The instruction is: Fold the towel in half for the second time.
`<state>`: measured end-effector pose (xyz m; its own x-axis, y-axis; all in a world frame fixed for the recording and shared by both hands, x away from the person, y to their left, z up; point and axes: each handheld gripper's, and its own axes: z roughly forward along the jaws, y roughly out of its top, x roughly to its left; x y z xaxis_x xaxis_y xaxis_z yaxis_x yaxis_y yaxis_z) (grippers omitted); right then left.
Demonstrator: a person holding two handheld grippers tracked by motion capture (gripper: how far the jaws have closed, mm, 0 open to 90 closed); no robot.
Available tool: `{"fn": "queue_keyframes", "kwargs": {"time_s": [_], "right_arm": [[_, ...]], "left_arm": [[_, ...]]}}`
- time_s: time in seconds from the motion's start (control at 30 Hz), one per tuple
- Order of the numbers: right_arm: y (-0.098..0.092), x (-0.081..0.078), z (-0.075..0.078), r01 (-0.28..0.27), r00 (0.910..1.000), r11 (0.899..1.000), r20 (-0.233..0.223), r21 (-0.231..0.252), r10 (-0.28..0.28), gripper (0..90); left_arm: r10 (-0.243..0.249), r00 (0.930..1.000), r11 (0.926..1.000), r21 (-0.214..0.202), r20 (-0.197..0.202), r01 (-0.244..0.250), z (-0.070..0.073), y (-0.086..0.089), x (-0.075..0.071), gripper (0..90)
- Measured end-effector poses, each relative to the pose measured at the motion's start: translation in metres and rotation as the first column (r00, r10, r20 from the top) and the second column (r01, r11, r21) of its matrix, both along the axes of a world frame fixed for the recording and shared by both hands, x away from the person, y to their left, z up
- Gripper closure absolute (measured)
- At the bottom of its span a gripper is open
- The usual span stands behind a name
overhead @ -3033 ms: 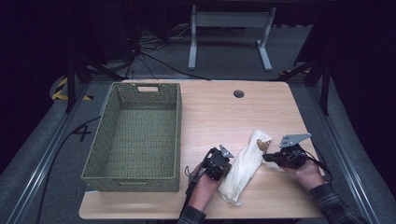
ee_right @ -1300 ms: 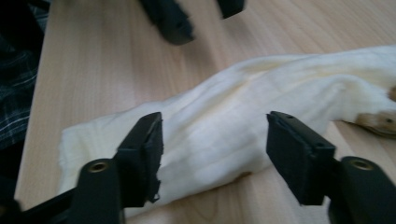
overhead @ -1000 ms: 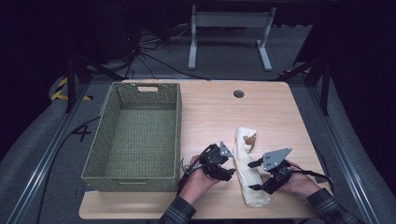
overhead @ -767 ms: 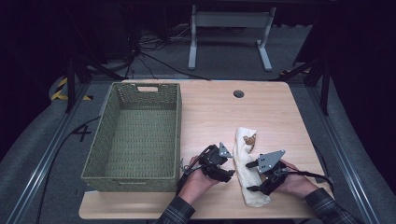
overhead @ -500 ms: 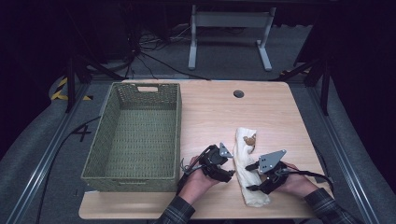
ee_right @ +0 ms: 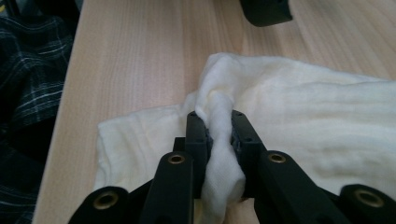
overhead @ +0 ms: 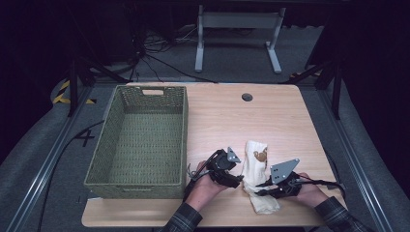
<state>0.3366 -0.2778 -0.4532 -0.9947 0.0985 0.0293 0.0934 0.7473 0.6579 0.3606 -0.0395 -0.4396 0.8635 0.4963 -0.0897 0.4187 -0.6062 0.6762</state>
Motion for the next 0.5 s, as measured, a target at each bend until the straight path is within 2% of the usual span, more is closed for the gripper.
{"fn": "queue_keyframes", "kwargs": {"time_s": [0.1,0.27,0.33,0.43,0.5], "right_arm": [[0.0,-0.005,0.001,-0.019,0.9997,1.0,-0.013,0.003,0.019,81.2],[0.0,-0.016,0.006,-0.034,0.9987,0.999,-0.036,0.036,0.035,81.4],[0.001,-0.021,0.007,-0.039,0.9988,0.999,-0.03,0.029,0.04,81.3],[0.003,-0.028,0.009,-0.049,0.9984,0.998,-0.028,0.033,0.05,81.3],[0.003,-0.031,0.009,-0.05,0.9981,0.998,-0.035,0.041,0.051,81.3]], "left_arm": [[-0.002,1.0,1.0,0.0,0.007,0.002,0.002,-0.002,0.001,35.6],[-0.007,0.9996,1.0,-0.002,0.027,0.007,0.009,-0.005,0.004,35.5],[-0.013,0.9994,0.9998,-0.015,0.033,0.013,0.011,-0.007,0.006,35.2],[-0.032,0.9988,0.9995,0.004,0.036,0.032,0.015,-0.013,0.011,34.7],[-0.042,0.9982,0.9991,-0.008,0.044,0.042,0.018,-0.018,0.015,34.4]]}}
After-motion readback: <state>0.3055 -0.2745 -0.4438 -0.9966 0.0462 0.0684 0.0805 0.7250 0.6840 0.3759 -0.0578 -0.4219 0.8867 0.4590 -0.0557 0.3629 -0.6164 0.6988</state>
